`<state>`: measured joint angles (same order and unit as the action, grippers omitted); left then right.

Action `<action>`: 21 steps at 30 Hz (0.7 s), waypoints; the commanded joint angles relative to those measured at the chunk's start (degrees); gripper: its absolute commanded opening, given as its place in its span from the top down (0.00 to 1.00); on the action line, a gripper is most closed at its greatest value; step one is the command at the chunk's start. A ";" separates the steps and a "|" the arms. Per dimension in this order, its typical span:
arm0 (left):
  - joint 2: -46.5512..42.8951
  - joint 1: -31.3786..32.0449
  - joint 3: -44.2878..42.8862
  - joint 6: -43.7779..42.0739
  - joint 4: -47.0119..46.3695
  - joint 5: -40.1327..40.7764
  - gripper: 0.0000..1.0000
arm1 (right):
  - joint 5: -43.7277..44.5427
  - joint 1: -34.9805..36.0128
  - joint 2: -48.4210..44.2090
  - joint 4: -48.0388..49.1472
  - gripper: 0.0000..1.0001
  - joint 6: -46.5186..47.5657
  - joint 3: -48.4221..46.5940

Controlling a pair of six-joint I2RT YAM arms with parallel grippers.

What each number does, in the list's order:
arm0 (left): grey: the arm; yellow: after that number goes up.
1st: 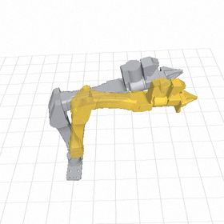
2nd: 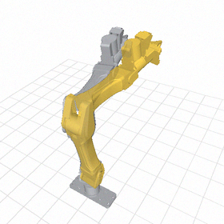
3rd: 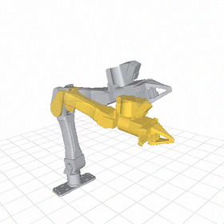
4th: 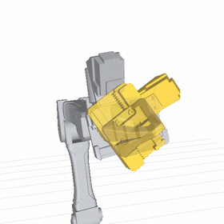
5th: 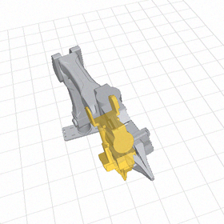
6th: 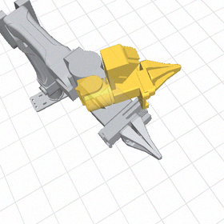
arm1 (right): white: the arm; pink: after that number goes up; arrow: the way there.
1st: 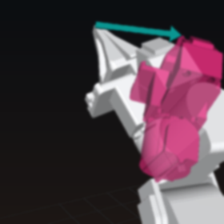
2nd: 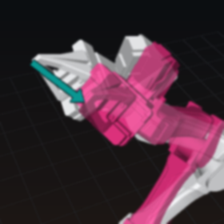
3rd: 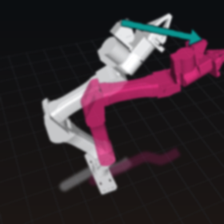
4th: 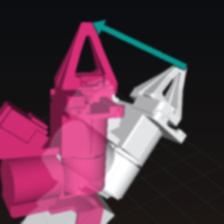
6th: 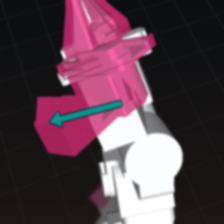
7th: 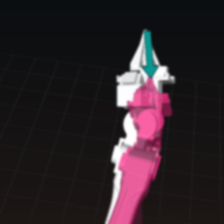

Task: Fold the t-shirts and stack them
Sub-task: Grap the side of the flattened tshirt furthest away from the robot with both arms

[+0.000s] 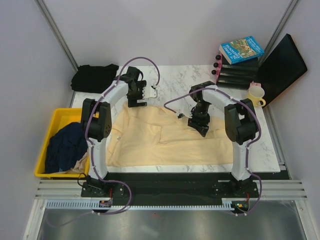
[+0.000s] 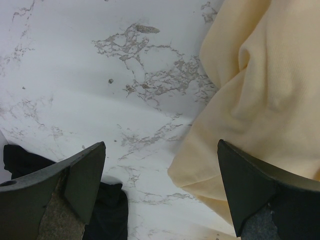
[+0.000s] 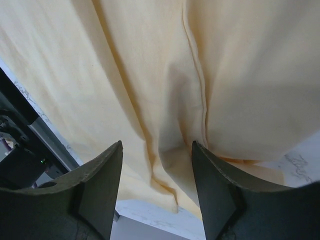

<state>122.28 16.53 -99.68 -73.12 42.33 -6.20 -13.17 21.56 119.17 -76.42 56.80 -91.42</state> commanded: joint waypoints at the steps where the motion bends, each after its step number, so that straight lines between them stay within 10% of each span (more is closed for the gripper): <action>1: 0.42 0.08 -1.31 -0.27 0.04 -1.54 0.00 | 0.34 -0.20 -2.98 -7.25 0.35 -0.81 -4.90; 11: 0.86 0.08 -1.40 0.70 -0.84 -2.59 0.00 | -1.60 -5.20 4.03 -7.07 0.38 -6.08 -26.24; 21: 0.77 -0.19 -0.60 1.23 -1.54 -2.68 0.00 | 1.66 -7.23 12.21 -7.07 0.39 -3.89 -26.88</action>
<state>122.37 16.51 -99.68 -73.08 41.80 -6.79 -12.03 14.00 129.45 -75.92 52.49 -117.89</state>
